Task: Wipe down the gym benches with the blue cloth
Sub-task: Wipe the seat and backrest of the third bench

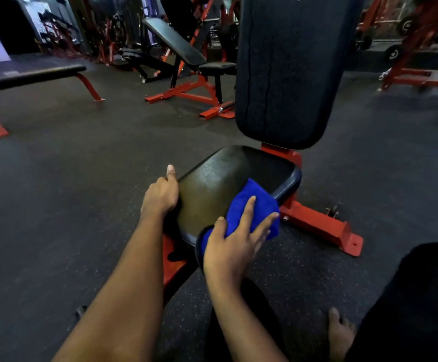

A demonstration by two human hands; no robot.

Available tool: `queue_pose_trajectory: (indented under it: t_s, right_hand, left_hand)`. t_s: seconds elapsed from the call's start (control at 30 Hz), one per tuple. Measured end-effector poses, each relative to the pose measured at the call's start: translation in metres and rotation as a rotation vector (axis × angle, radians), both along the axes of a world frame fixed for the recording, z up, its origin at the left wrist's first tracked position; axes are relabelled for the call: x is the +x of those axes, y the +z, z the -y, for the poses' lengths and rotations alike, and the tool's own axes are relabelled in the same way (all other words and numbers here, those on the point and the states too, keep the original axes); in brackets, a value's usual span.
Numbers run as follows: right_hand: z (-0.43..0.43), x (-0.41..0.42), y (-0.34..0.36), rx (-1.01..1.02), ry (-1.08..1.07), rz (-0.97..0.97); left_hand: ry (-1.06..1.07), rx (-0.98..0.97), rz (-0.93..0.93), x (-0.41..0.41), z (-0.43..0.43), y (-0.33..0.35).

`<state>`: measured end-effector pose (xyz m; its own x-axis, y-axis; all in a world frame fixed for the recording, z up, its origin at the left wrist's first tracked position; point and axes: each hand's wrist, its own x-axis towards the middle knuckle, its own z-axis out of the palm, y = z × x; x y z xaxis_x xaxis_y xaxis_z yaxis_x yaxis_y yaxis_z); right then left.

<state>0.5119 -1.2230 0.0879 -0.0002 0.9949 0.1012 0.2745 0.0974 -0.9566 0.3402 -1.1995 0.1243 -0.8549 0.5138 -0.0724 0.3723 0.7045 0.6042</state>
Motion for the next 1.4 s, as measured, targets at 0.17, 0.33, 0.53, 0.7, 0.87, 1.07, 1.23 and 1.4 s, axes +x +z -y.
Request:
queue_pose_trajectory:
  t_s: [0.17, 0.33, 0.53, 0.7, 0.87, 1.07, 1.23, 1.4]
  right_hand:
    - [-0.059, 0.005, 0.004, -0.110, -0.010, 0.020]
    - [-0.134, 0.019, 0.013, -0.182, -0.034, 0.046]
    - [-0.187, 0.035, 0.021, -0.194, -0.024, 0.002]
    - [-0.189, 0.045, 0.003, -0.011, 0.098, 0.285]
    - [-0.241, 0.046, 0.018, 0.042, 0.195, 0.413]
    - [-0.266, 0.024, 0.050, 0.194, 0.316, 0.890]
    - [-0.271, -0.032, 0.071, 0.309, 0.500, 1.061]
    - [-0.273, -0.037, 0.071, 0.328, 0.624, 1.054]
  left_hand:
    - [0.003, -0.002, 0.003, 0.000, 0.000, -0.001]
    - [0.023, 0.005, -0.006, 0.003, -0.002, 0.000]
    - [0.037, -0.007, -0.012, 0.004, 0.000, -0.001]
    - [0.050, -0.023, -0.032, 0.002, -0.004, -0.004]
    - [0.065, -0.036, -0.039, 0.004, -0.006, -0.002]
    - [0.092, -0.086, -0.072, 0.002, -0.012, -0.002]
    - [0.110, -0.090, -0.059, 0.002, -0.012, -0.003]
    - [0.124, -0.053, -0.025, -0.001, -0.010, -0.004]
